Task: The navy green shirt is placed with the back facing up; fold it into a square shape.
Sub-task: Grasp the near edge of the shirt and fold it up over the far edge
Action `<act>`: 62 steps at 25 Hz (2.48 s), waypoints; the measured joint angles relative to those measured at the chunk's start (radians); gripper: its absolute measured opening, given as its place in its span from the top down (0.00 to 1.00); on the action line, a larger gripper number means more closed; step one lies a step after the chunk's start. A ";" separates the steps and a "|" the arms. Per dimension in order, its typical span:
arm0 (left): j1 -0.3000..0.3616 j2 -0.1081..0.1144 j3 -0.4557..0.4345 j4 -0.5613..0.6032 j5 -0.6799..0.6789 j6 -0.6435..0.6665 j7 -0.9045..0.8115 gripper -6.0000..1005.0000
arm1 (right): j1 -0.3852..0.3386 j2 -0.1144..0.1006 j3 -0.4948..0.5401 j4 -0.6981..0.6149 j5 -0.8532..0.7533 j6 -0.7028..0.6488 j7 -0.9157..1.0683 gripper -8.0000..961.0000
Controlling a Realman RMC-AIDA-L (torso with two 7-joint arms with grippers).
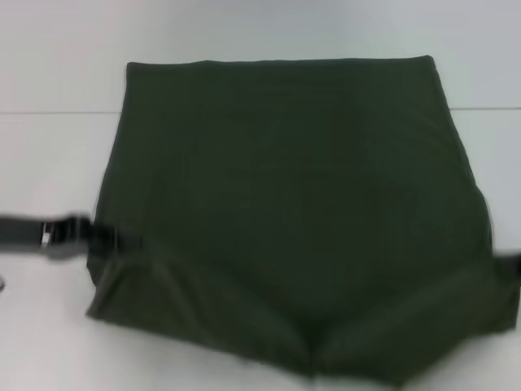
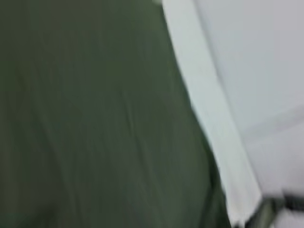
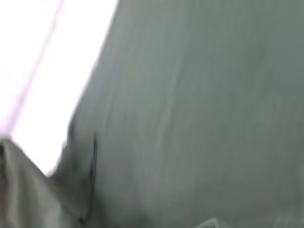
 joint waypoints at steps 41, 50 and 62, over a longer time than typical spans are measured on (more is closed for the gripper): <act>0.015 -0.139 -0.015 -0.267 -0.550 -0.827 0.443 0.95 | 0.068 0.167 -0.015 0.329 0.524 1.002 -0.449 0.94; 0.005 -0.174 -0.014 -0.270 -0.556 -0.921 0.460 0.95 | 0.081 0.168 -0.015 0.377 0.556 1.049 -0.548 0.94; 0.014 -0.187 -0.018 -0.285 -0.587 -0.941 0.501 0.84 | 0.064 0.167 -0.007 0.392 0.594 1.060 -0.578 0.68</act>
